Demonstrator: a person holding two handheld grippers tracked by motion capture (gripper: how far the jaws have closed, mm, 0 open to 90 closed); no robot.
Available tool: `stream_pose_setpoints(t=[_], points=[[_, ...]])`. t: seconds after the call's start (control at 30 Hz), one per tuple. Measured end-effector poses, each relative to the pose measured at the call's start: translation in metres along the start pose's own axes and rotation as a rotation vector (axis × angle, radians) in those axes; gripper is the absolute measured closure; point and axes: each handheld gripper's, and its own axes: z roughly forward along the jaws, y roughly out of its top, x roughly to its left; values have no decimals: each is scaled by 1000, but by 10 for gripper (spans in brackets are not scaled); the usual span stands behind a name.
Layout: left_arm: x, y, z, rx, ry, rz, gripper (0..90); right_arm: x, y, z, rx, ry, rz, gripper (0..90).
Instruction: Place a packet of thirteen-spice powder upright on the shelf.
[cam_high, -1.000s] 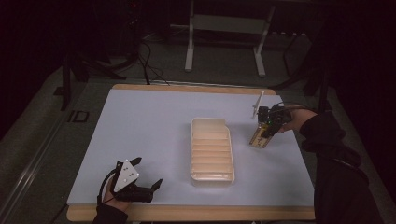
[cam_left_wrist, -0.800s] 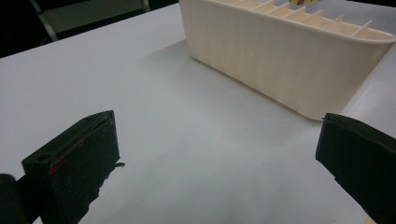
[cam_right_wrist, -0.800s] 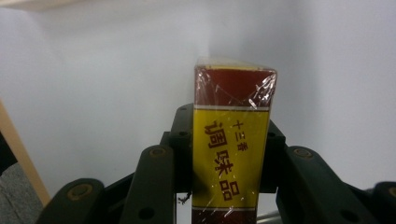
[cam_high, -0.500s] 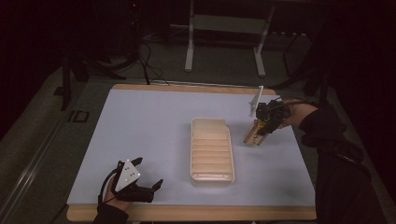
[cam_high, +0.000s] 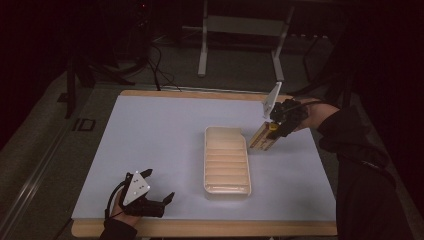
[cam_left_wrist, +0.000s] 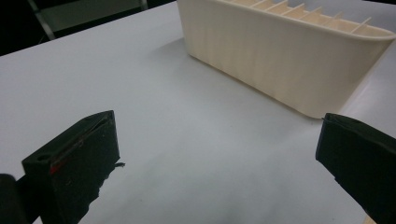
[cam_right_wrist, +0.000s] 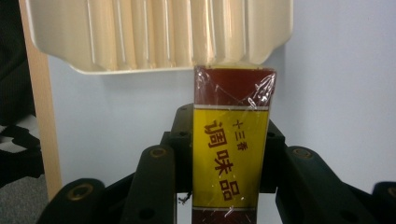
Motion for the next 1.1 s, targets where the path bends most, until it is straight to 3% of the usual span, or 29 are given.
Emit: stream_pose_setpoints(t=[0.2,0.23,0.43,0.5,0.63,0.77,0.8,0.9,1.1], points=[[0,0,0,0,-3,5,0,0,9,-2,-47,-3,-22,680],[0,0,0,-2,-6,6,0,1,14,-4,-90,-13,-41,679],[-1,-1,-1,-3,-10,7,0,1,24,-4,-142,-9,-78,679],[-1,-1,-1,-4,-12,7,0,-1,29,-3,-183,-7,-101,679],[-1,-2,-1,-4,-15,7,0,-2,33,1,-192,-21,-113,679],[-1,-2,-1,-1,-17,9,0,-7,35,5,-224,-51,-119,678],[-1,-2,-1,-1,-18,9,0,-11,36,9,-255,-48,-139,678],[-1,-2,-1,1,-19,10,0,-15,39,15,-253,-46,-166,678],[-1,-3,-1,3,-24,9,0,-32,40,33,-267,-54,-146,679]])
